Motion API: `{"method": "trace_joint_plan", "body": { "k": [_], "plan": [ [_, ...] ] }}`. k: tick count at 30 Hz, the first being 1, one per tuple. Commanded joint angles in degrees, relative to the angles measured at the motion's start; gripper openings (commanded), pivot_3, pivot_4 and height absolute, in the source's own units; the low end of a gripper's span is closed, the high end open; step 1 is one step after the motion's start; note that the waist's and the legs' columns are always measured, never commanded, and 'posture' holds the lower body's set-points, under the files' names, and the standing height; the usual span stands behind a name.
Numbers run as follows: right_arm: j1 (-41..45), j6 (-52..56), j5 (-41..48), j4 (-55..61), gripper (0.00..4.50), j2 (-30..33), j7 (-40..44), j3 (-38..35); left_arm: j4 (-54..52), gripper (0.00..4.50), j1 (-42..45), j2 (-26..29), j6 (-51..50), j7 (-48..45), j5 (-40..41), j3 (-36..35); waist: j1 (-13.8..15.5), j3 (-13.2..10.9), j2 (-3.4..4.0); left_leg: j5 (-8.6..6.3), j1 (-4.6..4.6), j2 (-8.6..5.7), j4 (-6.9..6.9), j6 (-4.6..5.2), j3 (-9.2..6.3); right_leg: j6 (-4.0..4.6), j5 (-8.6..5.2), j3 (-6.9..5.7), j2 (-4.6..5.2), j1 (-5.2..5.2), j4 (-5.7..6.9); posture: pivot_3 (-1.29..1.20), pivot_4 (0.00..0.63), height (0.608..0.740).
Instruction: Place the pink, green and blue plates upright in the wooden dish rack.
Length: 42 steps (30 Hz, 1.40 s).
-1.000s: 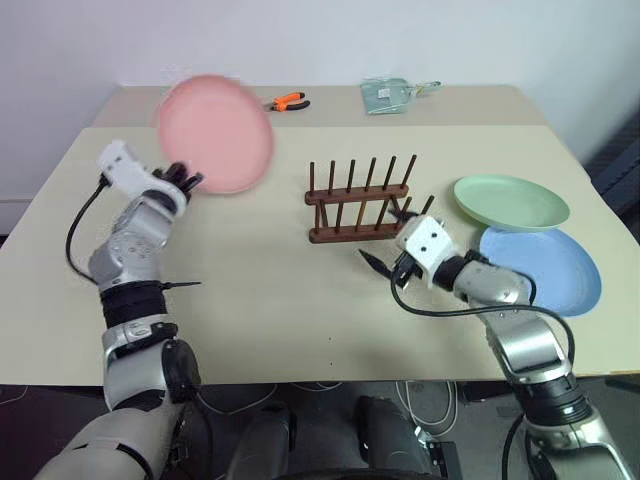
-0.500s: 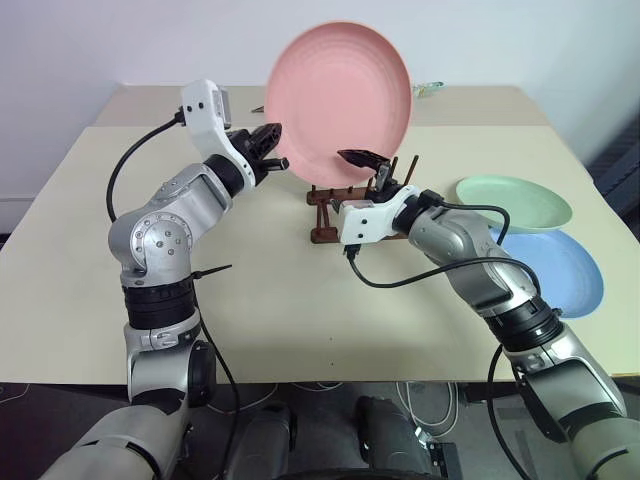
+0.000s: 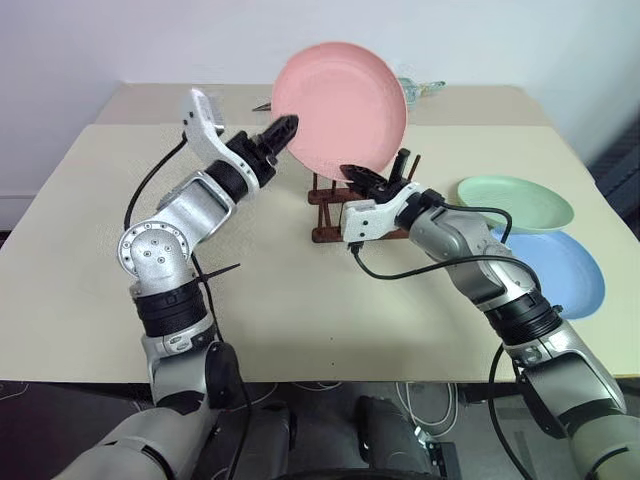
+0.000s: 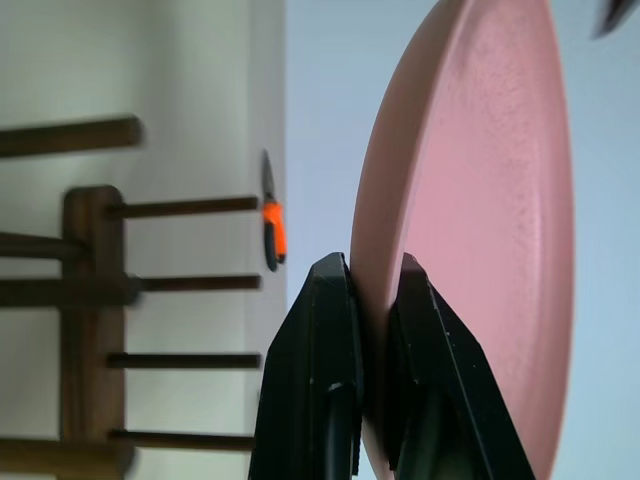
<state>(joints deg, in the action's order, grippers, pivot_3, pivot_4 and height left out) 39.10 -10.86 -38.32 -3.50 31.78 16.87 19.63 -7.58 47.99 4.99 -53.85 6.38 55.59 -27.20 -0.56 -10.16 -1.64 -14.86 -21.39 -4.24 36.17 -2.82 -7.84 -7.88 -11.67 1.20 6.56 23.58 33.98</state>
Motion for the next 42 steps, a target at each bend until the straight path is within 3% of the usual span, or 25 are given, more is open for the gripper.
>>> {"method": "trace_joint_plan", "body": {
  "k": [1,5,8,11,18,34,37,42],
  "plan": [
    [-2.56,2.81,13.88,8.37,0.0,-1.3,2.8,-10.0,0.1,4.11,-0.01,7.58,9.54,-3.75,-9.75,2.99,-0.24,0.0,0.01,0.0,0.02,0.0,-0.04,-0.01,0.03,0.0,0.0,0.02,0.0,0.0,0.0,0.0,0.15,0.74],
    [-6.45,20.95,44.03,19.53,0.0,-6.13,11.67,-23.56,0.14,4.11,-9.58,20.49,20.27,-19.36,-24.5,17.27,-0.49,-0.02,0.12,-0.04,0.12,0.07,-0.15,0.07,0.13,0.02,0.0,0.15,-0.08,-0.01,-0.03,0.0,0.15,0.74],
    [-7.81,37.6,66.37,25.97,0.0,-7.52,12.97,-33.59,-2.13,4.11,-18.9,25.95,26.03,-33.69,-26.75,23.84,0.06,-0.04,0.16,-0.09,0.07,0.06,-0.1,0.16,0.09,0.06,0.01,0.14,-0.05,-0.04,-0.05,0.0,0.15,0.74],
    [-8.11,46.97,79.1,28.38,0.0,-7.78,10.36,-39.09,-4.39,4.11,-25.04,29.08,28.05,-43.56,-26.63,27.45,-0.02,-0.09,0.2,-0.12,0.01,0.08,-0.08,0.21,0.04,0.26,-0.08,0.1,-0.01,-0.04,-0.11,0.0,0.15,0.74],
    [-8.95,54.93,87.16,26.3,0.0,-5.69,7.6,-40.55,-10.03,4.11,-30.14,30.48,25.56,-53.2,-24.86,31.22,-0.17,-0.19,0.46,-0.13,0.0,0.14,-0.12,0.24,0.13,0.51,-0.24,0.06,0.03,0.03,-0.11,0.0,0.15,0.74],
    [-3.58,55.13,87.7,9.93,0.0,-5.79,8.95,-40.2,-12.65,4.11,-31.57,28.71,24.32,-53.4,-26.87,32.69,-0.21,-0.21,0.46,-0.14,0.01,0.12,-0.09,0.26,0.17,0.46,-0.23,0.05,0.02,0.04,-0.08,0.0,0.15,0.74],
    [-2.97,55.07,88.05,8.65,1.07,-6.02,8.79,-40.5,-12.78,4.15,-31.66,28.28,24.33,-53.41,-27.25,33.12,-0.25,-0.21,0.47,-0.14,0.01,0.12,-0.09,0.26,0.17,0.45,-0.22,0.05,0.02,0.04,-0.08,0.0,0.15,0.74],
    [-3.04,49.59,82.13,11.47,3.46,-3.08,8.02,-39.85,-13.04,4.15,-31.91,28.01,24.18,-53.62,-27.64,33.37,-0.2,-0.22,0.49,-0.14,0.0,0.12,-0.08,0.26,0.17,0.43,-0.22,0.06,0.02,0.04,-0.07,0.0,0.15,0.74]
  ]
}}
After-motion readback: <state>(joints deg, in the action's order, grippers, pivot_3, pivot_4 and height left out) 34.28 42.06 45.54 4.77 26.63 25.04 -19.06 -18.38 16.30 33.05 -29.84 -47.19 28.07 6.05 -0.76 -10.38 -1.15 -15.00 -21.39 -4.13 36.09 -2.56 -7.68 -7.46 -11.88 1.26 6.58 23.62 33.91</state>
